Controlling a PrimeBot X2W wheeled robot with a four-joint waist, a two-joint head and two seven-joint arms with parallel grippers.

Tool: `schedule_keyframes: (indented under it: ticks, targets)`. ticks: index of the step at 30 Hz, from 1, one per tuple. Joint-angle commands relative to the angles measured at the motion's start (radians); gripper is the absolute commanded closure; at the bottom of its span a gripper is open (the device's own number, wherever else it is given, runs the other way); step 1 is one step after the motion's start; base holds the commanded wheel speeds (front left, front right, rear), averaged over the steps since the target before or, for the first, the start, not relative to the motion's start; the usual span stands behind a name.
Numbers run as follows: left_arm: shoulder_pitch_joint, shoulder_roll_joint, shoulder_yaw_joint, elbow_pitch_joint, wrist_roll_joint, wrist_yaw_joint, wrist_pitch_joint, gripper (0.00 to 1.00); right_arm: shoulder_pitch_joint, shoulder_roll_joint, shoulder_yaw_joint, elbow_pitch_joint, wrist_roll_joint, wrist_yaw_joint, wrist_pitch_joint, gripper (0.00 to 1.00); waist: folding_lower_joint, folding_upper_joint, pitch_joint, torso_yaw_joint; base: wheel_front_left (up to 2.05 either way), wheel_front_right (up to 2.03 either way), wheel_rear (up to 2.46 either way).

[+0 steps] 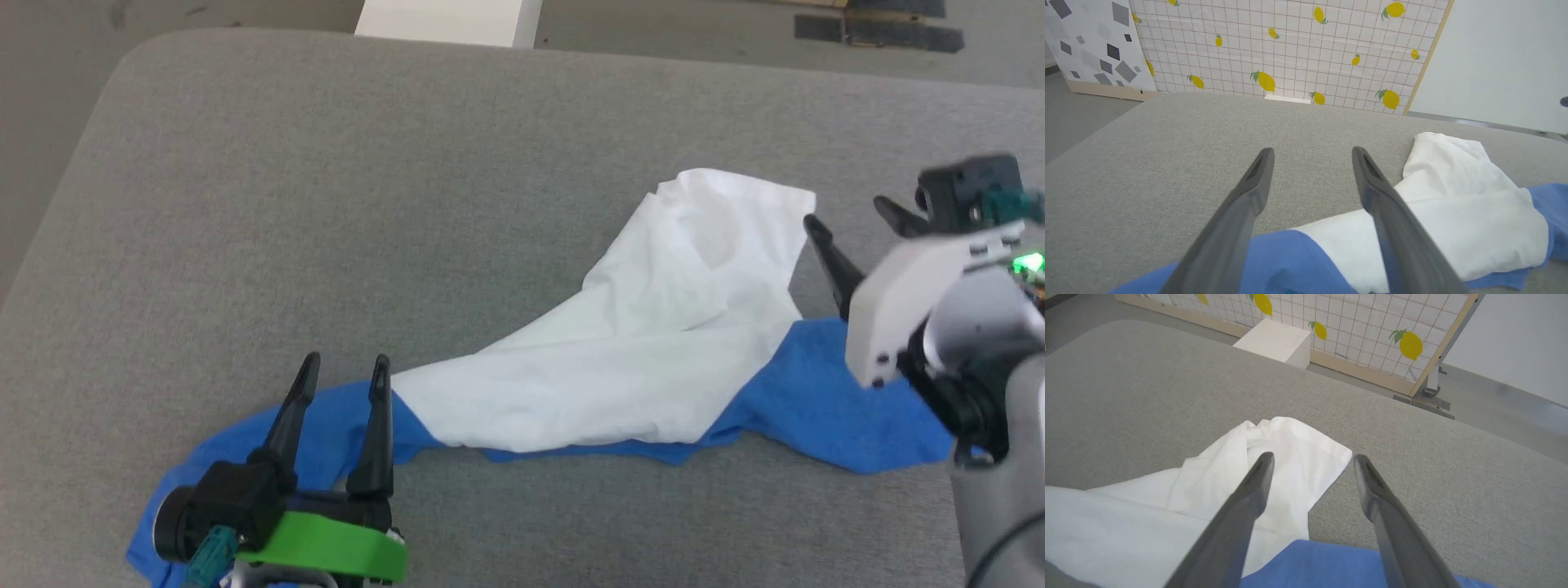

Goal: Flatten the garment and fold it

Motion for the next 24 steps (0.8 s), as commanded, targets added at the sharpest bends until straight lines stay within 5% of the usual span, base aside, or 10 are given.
schedule_keyframes:
  ticks: [1, 12, 13, 14, 15, 24]
  targets:
    - [-0.027, -0.005, 0.000, 0.007, 0.013, -0.008, -0.005, 0.00, -0.041, -0.011, 0.011, 0.039, 0.008, -0.002, 0.037, 0.00, 0.0000, 0.0000, 0.045, 0.039, 0.00, 0.00, 0.00]
    - [-0.104, -0.065, -0.008, 0.061, 0.026, -0.084, -0.005, 0.00, -0.172, -0.080, 0.069, 0.295, -0.007, -0.002, 0.247, 0.00, 0.0000, 0.0000, 0.141, 0.148, 0.00, 0.00, 0.00]
    - [-0.110, -0.075, -0.009, 0.069, 0.028, -0.092, -0.005, 0.00, -0.172, -0.086, 0.074, 0.316, -0.011, -0.002, 0.260, 0.20, 0.0000, 0.0000, 0.144, 0.157, 0.00, 0.00, 0.00]
    - [-0.114, -0.082, -0.008, 0.075, 0.030, -0.097, -0.005, 0.00, -0.172, -0.087, 0.075, 0.330, -0.011, -0.002, 0.266, 0.83, 0.0000, 0.0000, 0.146, 0.164, 0.00, 0.00, 0.00]
    - [-0.118, -0.091, -0.009, 0.082, 0.033, -0.105, -0.005, 0.00, -0.172, -0.086, 0.075, 0.345, -0.009, -0.002, 0.272, 1.00, 0.0000, 0.0000, 0.147, 0.172, 0.00, 0.00, 0.00]
    - [-0.134, -0.152, 0.003, 0.120, 0.062, -0.159, -0.005, 0.00, -0.326, -0.145, 0.085, 0.326, -0.018, -0.002, 0.201, 1.00, 0.0000, 0.0000, 0.164, 0.236, 0.00, 0.00, 0.00]
